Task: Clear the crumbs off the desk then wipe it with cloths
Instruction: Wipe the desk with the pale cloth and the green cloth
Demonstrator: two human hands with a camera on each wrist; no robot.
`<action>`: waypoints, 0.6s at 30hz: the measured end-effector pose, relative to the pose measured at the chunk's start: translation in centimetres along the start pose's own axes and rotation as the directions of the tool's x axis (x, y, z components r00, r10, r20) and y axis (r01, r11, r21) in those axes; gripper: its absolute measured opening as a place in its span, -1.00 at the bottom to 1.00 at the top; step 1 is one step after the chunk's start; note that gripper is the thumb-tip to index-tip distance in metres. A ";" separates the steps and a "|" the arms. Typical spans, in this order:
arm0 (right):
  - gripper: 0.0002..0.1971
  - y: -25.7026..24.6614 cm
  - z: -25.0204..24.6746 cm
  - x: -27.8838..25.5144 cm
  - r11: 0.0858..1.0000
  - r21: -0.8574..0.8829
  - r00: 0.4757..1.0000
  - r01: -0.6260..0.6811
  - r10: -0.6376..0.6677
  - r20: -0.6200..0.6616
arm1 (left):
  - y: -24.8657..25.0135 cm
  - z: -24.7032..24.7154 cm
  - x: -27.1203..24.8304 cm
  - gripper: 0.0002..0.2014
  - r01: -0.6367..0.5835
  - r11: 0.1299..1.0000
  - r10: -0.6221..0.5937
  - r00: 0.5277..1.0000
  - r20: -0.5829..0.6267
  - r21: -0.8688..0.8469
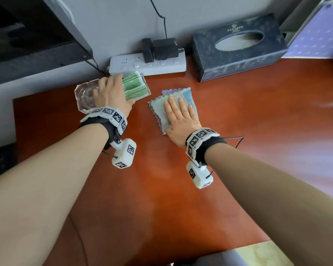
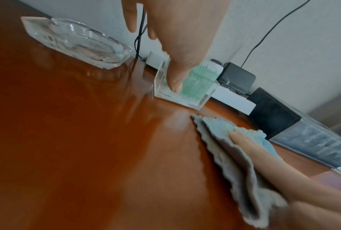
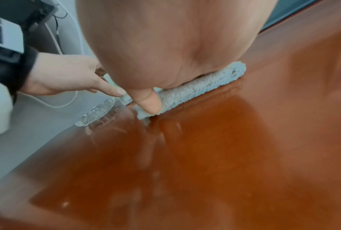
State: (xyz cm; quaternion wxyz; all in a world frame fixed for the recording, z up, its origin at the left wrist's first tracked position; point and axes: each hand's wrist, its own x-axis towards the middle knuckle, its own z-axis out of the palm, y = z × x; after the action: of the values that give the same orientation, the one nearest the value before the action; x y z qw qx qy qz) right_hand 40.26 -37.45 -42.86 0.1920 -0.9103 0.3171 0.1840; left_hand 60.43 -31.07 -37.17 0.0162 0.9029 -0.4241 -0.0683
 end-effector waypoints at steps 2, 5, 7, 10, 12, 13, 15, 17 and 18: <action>-0.22 -0.5 0.2 -0.5 1.000 0.013 1.000 -0.003 0.003 0.009 | 0.1 0.4 -1.7 -0.06 -0.009 0.999 0.008 0.999 -0.041 -0.040; -0.22 -1.8 1.6 -2.4 0.996 -0.056 0.998 0.065 -0.065 0.009 | 0.6 1.5 -6.3 0.01 0.001 0.998 -0.009 0.992 -0.126 -0.066; -0.23 -2.4 2.6 -3.6 0.983 -0.130 0.992 0.127 -0.123 0.032 | 0.8 2.6 -9.8 -0.02 0.031 0.996 -0.041 0.992 -0.119 -0.082; -0.31 -2.0 2.8 -4.1 0.975 -0.149 0.986 0.162 -0.156 0.051 | 0.8 4.4 -13.6 -0.04 0.089 0.993 -0.085 0.995 0.052 -0.076; -0.35 -0.9 2.5 -4.0 0.968 -0.164 0.981 0.192 -0.186 0.048 | 0.8 5.1 -15.1 -0.04 0.084 0.996 -0.076 0.982 0.173 -0.037; -0.36 -0.1 2.4 -4.1 0.965 -0.175 0.981 0.195 -0.191 0.043 | 0.9 5.4 -15.6 -0.02 0.068 0.997 -0.062 0.971 0.231 -0.020; -0.36 1.9 2.3 -4.4 0.970 -0.192 0.989 0.150 -0.149 0.022 | 1.0 5.7 -16.0 0.04 0.040 0.999 -0.043 0.933 0.356 0.014; -0.35 4.2 2.2 -5.2 0.983 -0.180 0.999 0.045 -0.049 -0.016 | 1.2 5.7 -16.1 0.16 0.035 0.999 -0.049 0.878 0.476 0.037; -0.35 5.5 2.1 -5.7 0.988 -0.154 0.999 -0.016 0.011 -0.032 | 1.2 5.6 -15.9 0.24 0.035 0.998 -0.054 0.851 0.522 0.046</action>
State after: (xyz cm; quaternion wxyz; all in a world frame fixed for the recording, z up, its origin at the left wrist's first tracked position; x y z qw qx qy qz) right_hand 32.14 -37.55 -43.34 0.1150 -0.9230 0.3108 0.1953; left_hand 48.67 -19.45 -40.83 -0.1172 0.8600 -0.3928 -0.3040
